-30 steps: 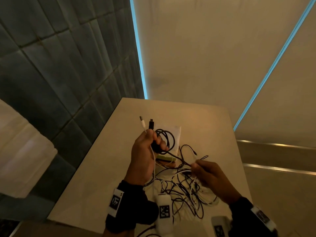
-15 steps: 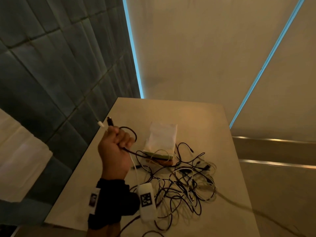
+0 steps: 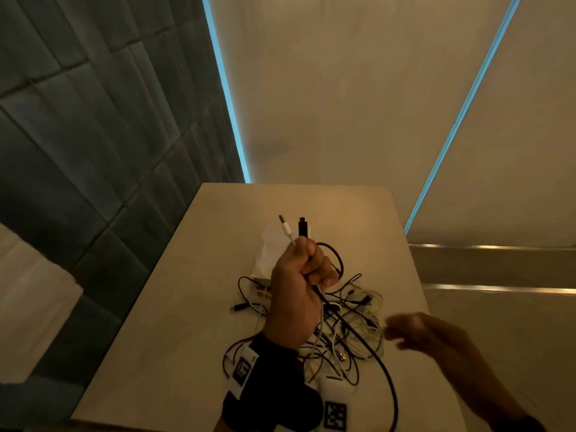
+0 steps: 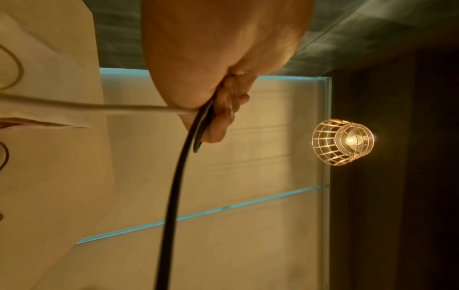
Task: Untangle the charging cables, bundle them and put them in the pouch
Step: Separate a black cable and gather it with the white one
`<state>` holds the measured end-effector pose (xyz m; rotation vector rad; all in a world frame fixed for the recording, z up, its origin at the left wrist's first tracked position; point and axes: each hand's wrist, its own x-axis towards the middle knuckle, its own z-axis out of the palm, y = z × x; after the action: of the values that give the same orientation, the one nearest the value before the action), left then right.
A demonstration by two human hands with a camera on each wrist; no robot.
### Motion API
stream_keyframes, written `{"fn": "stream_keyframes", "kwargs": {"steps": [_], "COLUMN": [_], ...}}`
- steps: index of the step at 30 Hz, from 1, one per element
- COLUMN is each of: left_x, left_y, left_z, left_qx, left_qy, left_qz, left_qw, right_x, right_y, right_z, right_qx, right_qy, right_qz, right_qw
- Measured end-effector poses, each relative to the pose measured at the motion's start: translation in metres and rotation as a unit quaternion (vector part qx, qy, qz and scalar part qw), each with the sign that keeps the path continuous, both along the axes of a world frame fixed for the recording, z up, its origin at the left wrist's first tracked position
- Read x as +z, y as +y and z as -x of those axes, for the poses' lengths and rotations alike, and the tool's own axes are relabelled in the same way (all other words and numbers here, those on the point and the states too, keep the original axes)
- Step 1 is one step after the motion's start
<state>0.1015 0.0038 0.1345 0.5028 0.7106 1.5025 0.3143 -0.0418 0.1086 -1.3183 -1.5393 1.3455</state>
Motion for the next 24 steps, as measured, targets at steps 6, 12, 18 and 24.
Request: {"fn": "stream_keyframes", "kwargs": {"steps": [6,12,18,24], "left_x": [-0.005,-0.008,0.011,0.035], "left_y": [-0.001,-0.004,-0.008,-0.017], "left_z": [-0.006,0.034,0.033,0.006], "left_qx": [-0.002,-0.075,-0.040,-0.134], "left_qy": [0.076,0.171,-0.032,-0.069], "left_qz": [0.007,0.054,-0.009,-0.065], "left_qw": [0.997,0.981,0.999,0.986], "right_x": [0.010,-0.014,-0.054,-0.031], "right_y": [-0.002,0.004,-0.017,-0.018], "right_z": [0.057,-0.033,-0.066,-0.006], "right_qx": [0.099,-0.069,0.124,0.058], "right_qy": [0.017,-0.028,-0.220,-0.117], "right_qz": [0.014,0.007,0.069,-0.031], "right_qw": [0.995,0.997,0.965,0.991]}}
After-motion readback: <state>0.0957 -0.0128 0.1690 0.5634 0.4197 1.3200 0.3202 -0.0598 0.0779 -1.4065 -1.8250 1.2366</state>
